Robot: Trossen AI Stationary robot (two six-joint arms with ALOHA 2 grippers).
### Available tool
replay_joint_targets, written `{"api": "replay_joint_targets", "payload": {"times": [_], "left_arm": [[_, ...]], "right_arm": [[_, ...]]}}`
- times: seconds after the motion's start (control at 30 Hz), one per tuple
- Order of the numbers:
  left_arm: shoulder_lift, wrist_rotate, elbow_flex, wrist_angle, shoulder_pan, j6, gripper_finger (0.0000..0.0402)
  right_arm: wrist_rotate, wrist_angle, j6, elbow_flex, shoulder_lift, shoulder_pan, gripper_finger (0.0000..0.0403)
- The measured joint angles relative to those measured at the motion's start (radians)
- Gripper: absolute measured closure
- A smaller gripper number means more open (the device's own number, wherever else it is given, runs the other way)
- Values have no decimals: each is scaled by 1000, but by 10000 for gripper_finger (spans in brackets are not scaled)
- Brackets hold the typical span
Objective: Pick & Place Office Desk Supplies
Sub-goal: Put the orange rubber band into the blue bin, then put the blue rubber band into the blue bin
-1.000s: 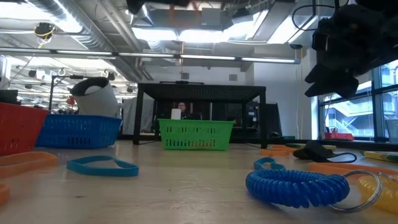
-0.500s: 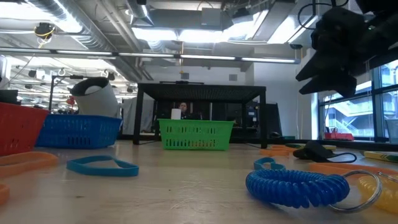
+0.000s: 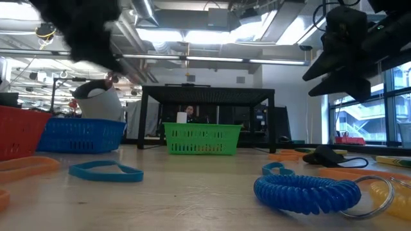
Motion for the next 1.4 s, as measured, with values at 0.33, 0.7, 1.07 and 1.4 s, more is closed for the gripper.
{"api": "replay_joint_targets", "payload": {"times": [0.33,0.7,1.07,1.4], "left_arm": [[85,89,0,-254,19,-271,395],[148,85,0,-255,19,-381,320],[98,85,92,-211,9,-192,245],[140,314,132,268,-88,288,245]], "right_arm": [[129,12,0,0,0,0,195],[128,12,-6,0,0,0,195],[120,12,-11,0,0,0,194],[120,12,-61,0,0,0,194]]}}
